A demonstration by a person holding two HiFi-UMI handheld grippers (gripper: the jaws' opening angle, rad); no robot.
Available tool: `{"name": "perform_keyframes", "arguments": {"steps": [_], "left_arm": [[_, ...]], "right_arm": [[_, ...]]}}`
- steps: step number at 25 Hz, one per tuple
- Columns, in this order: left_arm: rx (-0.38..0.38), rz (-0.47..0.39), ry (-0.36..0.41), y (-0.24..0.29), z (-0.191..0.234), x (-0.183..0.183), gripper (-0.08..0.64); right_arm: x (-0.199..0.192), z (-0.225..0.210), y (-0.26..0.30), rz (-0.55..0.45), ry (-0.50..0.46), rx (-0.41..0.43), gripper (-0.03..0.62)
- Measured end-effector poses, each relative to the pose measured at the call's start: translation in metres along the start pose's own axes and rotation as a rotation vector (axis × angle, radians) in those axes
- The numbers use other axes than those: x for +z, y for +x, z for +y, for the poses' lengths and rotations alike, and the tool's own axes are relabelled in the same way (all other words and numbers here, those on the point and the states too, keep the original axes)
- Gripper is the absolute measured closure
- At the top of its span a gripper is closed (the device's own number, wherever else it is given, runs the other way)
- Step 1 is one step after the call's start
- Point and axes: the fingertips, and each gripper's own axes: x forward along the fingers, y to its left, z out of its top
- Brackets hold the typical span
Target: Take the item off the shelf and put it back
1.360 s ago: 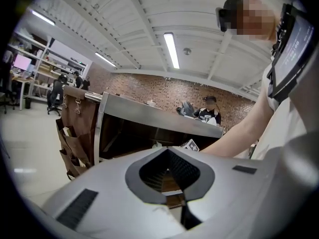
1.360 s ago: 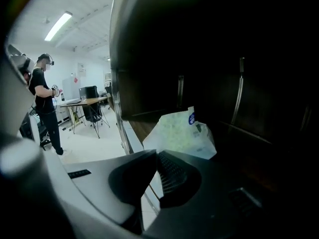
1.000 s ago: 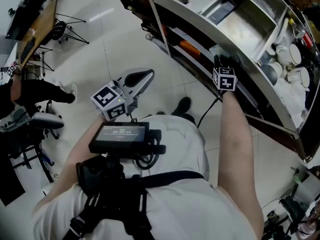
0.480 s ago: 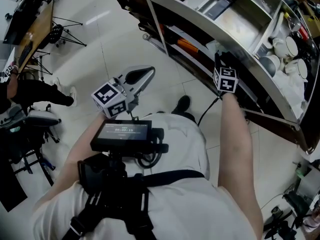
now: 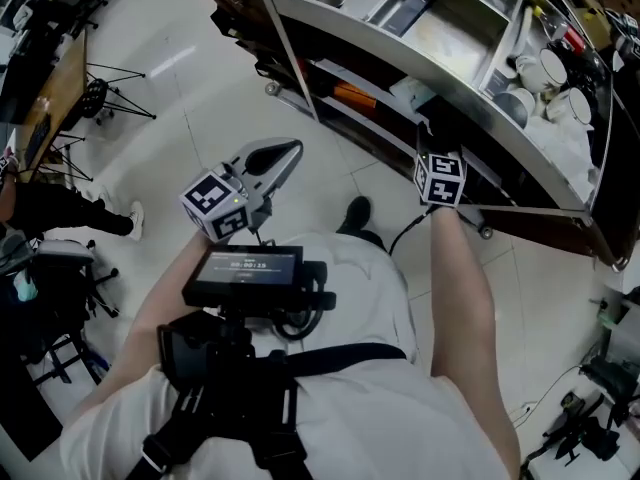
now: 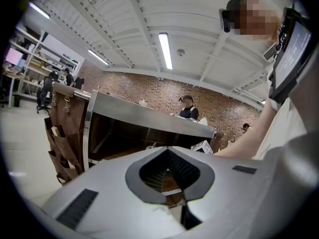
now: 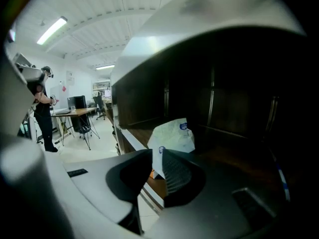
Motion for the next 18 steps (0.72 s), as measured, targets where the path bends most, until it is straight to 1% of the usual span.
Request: {"name": "perform_keyframes", "arguments": {"steps": [1, 2, 5, 7, 9, 14, 18], "left_arm": [[-0.008, -0.002, 0.001, 0.001, -0.001, 0.000, 0.551], [-0.017, -0.004, 0.000, 0.002, -0.003, 0.000, 0.551], [-0.041, -0.005, 0.005, 0.003, -0.007, 0.000, 0.551], [-0.053, -0.003, 0.007, 0.005, -0.010, -0.002, 0.551], [-0.066, -0.001, 0.008, 0.006, -0.013, -0.003, 0.551], [-0.102, 0.008, 0.015, 0.003, -0.028, -0.006, 0.550], [-0.126, 0.012, 0.022, 0.004, -0.039, -0.008, 0.551]], "right_arm": [[0.003, 0.009, -0.009, -0.019, 0.005, 0.021, 0.567], [0.006, 0.020, -0.019, -0.038, 0.012, 0.050, 0.581], [0.018, 0.056, -0.048, -0.088, 0.071, 0.152, 0.586], [0.028, 0.077, -0.067, -0.115, 0.118, 0.206, 0.586], [0.042, 0.099, -0.089, -0.145, 0.142, 0.260, 0.588], [0.080, 0.155, -0.146, -0.227, 0.104, 0.401, 0.588], [0.097, 0.178, -0.173, -0.264, 0.080, 0.471, 0.588]]}}
